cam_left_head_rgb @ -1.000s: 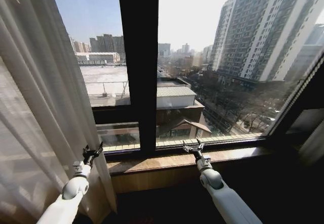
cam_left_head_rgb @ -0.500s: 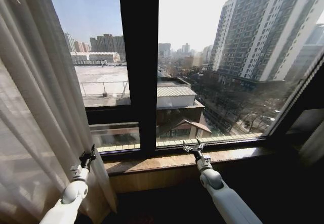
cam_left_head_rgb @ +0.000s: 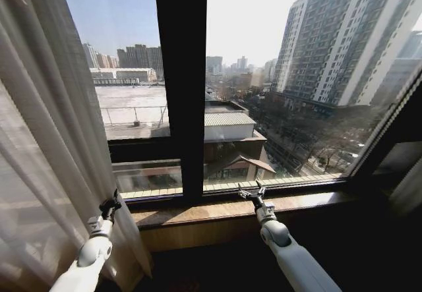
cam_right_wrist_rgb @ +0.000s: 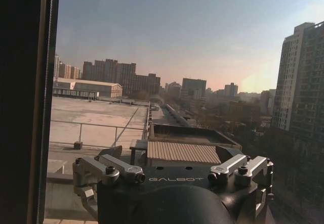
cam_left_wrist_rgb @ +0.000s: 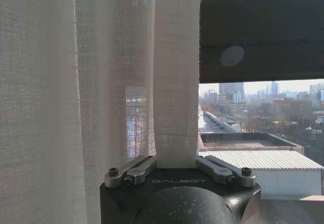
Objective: Open the curtains by pulling them apart, changing their state from closed to fully open.
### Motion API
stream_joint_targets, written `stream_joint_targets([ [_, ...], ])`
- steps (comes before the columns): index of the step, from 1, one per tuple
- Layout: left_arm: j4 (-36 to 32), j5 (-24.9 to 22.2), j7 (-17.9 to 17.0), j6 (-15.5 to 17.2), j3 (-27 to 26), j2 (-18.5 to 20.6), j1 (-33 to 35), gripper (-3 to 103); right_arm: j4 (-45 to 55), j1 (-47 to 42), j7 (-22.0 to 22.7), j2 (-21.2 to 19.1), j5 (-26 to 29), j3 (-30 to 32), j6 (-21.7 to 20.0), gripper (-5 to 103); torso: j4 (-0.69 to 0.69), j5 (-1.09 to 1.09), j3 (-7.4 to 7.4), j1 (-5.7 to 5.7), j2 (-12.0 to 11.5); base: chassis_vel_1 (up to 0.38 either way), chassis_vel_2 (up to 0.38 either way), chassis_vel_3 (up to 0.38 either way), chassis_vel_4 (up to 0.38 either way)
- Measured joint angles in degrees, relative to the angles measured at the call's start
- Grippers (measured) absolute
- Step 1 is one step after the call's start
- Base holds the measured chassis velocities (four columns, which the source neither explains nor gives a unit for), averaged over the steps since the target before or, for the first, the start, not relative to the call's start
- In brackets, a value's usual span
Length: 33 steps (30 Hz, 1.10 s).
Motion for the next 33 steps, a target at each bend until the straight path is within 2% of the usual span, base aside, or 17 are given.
stream_joint_targets([
  [13, 0.04, 0.42, -0.44, -0.68, -0.67, -0.53, 0.61, 0, 0.0, 0.0, 0.0, 0.0, 0.0, 0.0, 0.0, 100, 0.01, 0.0, 0.0, -0.01, 0.0, 0.201, 0.139, -0.192, -0.152],
  [33, 0.77, 0.94, -0.9, -1.97, -1.51, -1.06, 1.39, 0, 0.0, 0.0, 0.0, 0.0, 0.0, 0.0, 0.0, 100, 0.02, 0.01, 0.0, -0.01, 0.0, 0.358, 0.316, -0.354, -0.313],
])
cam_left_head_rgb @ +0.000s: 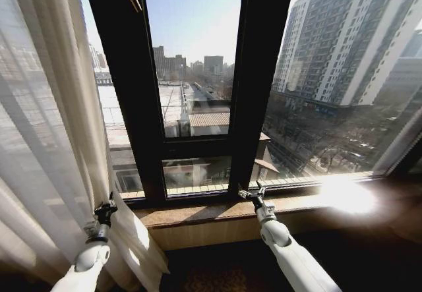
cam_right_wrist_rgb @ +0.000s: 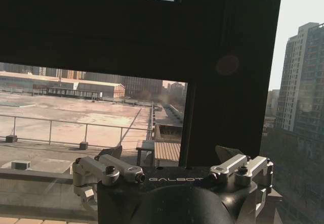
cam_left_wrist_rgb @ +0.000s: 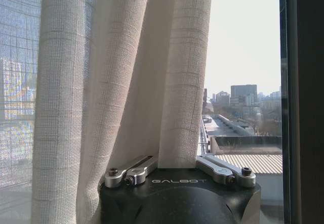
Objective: Open the curtains by pulling them apart, changing their state from closed to fully open.
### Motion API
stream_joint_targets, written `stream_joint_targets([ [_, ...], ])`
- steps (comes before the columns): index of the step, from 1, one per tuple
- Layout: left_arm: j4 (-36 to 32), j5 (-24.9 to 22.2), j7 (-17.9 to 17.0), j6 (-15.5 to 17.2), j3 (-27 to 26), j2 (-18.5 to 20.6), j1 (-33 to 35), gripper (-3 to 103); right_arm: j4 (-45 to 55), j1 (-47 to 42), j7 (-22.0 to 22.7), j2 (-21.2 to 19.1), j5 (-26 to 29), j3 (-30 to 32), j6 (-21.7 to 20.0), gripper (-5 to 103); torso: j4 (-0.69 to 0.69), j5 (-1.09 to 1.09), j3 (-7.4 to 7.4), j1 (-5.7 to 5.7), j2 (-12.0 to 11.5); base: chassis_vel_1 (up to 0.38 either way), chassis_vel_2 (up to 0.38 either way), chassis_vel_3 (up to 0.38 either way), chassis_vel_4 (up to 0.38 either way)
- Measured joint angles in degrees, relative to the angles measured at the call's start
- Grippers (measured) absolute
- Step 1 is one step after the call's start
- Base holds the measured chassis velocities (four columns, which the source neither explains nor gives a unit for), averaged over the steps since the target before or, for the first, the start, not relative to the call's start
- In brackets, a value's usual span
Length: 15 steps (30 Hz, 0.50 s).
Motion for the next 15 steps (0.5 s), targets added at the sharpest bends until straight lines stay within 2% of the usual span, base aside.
stream_joint_targets([
  [15, 0.47, 0.98, -0.63, -0.58, -0.04, -0.4, 0.2, 0, 0.0, 0.0, 0.0, 0.0, 0.0, 0.0, -0.01, 100, -0.01, -0.01, 0.0, 0.0, 0.0, 0.376, 0.323, -0.365, -0.331],
])
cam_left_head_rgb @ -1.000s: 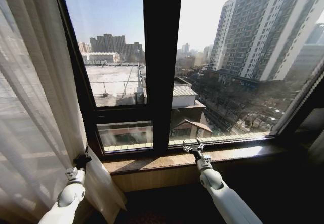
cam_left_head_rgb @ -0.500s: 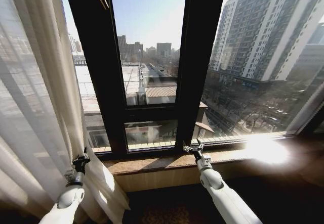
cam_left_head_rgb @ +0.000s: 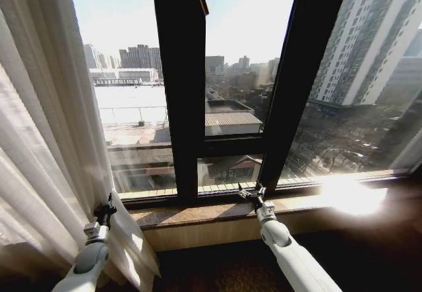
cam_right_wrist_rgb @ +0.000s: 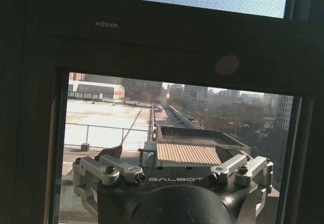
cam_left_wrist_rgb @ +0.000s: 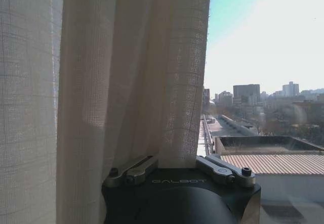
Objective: Open the curtains by pulling them apart, changing their state from closed to fully open.
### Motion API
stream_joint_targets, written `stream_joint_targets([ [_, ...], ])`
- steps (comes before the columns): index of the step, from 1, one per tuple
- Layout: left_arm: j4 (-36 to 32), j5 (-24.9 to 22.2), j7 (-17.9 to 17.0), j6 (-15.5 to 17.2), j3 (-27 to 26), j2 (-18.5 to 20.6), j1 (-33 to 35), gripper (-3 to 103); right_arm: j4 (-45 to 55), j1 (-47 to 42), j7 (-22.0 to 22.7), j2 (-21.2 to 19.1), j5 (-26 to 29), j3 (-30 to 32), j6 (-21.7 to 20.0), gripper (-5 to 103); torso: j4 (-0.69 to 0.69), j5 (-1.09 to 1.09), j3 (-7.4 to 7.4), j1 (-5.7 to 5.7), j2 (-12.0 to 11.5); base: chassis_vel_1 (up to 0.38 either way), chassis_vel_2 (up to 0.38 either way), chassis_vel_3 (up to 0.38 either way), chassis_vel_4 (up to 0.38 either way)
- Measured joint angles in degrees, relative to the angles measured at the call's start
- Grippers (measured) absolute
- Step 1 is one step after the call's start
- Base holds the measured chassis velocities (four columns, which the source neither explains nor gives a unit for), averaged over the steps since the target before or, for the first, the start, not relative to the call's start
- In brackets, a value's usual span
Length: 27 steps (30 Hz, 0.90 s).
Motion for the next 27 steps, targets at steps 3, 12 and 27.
stream_joint_targets([
  [3, 0.01, 0.07, -0.11, -0.17, 0.0, -0.18, 0.03, 0, 0.0, 0.0, 0.0, 0.0, 0.0, 0.0, 0.0, 100, -0.01, 0.0, 0.0, 0.0, 0.0, 0.381, 0.33, -0.397, -0.309],
  [12, -0.08, 0.19, -0.22, -0.61, -0.54, -0.64, 0.55, 0, 0.0, 0.0, 0.0, 0.0, 0.0, 0.0, 0.0, 100, 0.0, -0.01, 0.0, 0.0, 0.0, 0.377, 0.336, -0.383, -0.336],
  [27, -0.05, 0.19, -0.54, -1.04, -1.4, -0.84, 0.98, 0, 0.0, 0.0, 0.0, 0.0, 0.0, 0.0, 0.0, 100, 0.0, 0.0, 0.0, 0.01, 0.0, 0.368, 0.329, -0.375, -0.329],
])
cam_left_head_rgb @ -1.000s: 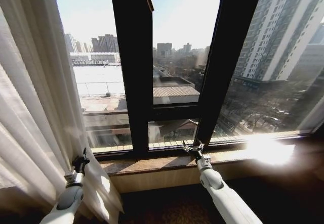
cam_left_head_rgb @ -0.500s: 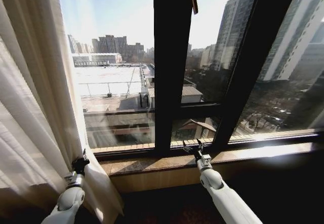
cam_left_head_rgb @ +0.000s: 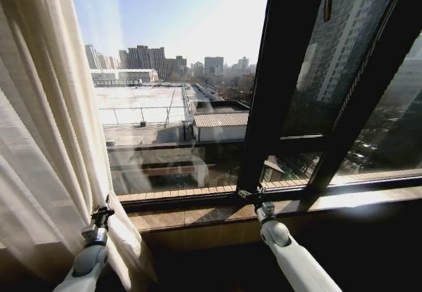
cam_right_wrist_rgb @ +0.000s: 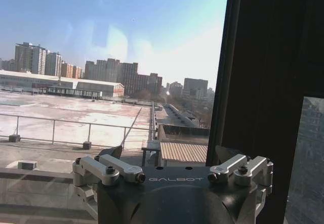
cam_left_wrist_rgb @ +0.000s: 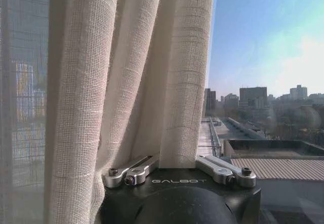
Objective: Open the curtains by pulling them apart, changing their state from closed to fully open.
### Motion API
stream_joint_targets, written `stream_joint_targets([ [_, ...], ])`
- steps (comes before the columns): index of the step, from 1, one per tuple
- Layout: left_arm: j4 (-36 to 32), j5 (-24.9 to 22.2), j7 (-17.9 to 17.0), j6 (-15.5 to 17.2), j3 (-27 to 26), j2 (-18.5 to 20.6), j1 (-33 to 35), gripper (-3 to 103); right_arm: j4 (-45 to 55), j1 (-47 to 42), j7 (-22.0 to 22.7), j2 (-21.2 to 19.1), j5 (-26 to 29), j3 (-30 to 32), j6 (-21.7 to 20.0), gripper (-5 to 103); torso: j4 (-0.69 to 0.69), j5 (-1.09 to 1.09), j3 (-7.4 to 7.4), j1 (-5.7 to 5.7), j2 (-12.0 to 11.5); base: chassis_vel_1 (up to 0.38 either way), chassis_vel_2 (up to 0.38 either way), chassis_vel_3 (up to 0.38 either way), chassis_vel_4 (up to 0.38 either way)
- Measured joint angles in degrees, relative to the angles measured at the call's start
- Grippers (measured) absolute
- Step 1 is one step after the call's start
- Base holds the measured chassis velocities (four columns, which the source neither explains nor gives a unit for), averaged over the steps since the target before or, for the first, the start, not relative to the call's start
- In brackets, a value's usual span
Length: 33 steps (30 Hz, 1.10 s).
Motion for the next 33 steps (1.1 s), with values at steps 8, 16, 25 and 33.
stream_joint_targets([
  [8, 0.21, 0.14, -0.26, -0.03, -0.68, -0.33, 0.36, 0, 0.02, 0.0, -0.01, 0.02, 0.0, -0.01, 0.0, 100, 0.02, -0.04, 0.0, 0.0, 0.0, 0.137, 0.123, -0.116, -0.122],
  [16, 0.5, 0.22, -0.77, -0.04, -1.07, -0.45, 0.46, 0, 0.01, 0.0, 0.0, -0.02, 0.0, 0.02, 0.0, 100, -0.03, 0.01, 0.01, 0.01, -0.01, -0.034, -0.031, 0.02, 0.019],
  [25, 6.68, -1.6, -6.7, 0.69, -3.27, 2.26, -4.13, 0, 0.01, 0.0, 0.0, 0.01, 0.0, 0.01, 0.0, 100, 0.0, -0.03, 0.0, 0.0, 0.0, 0.0, 0.0, 0.0, 0.0],
  [33, 25.41, -1.8, -11.1, -0.18, -5.42, 10.37, -16.62, 0, 0.0, 0.0, 0.0, 0.0, 0.0, 0.01, 0.0, 100, -0.01, -0.03, 0.01, 0.01, 0.0, 0.0, 0.0, 0.0, 0.0],
])
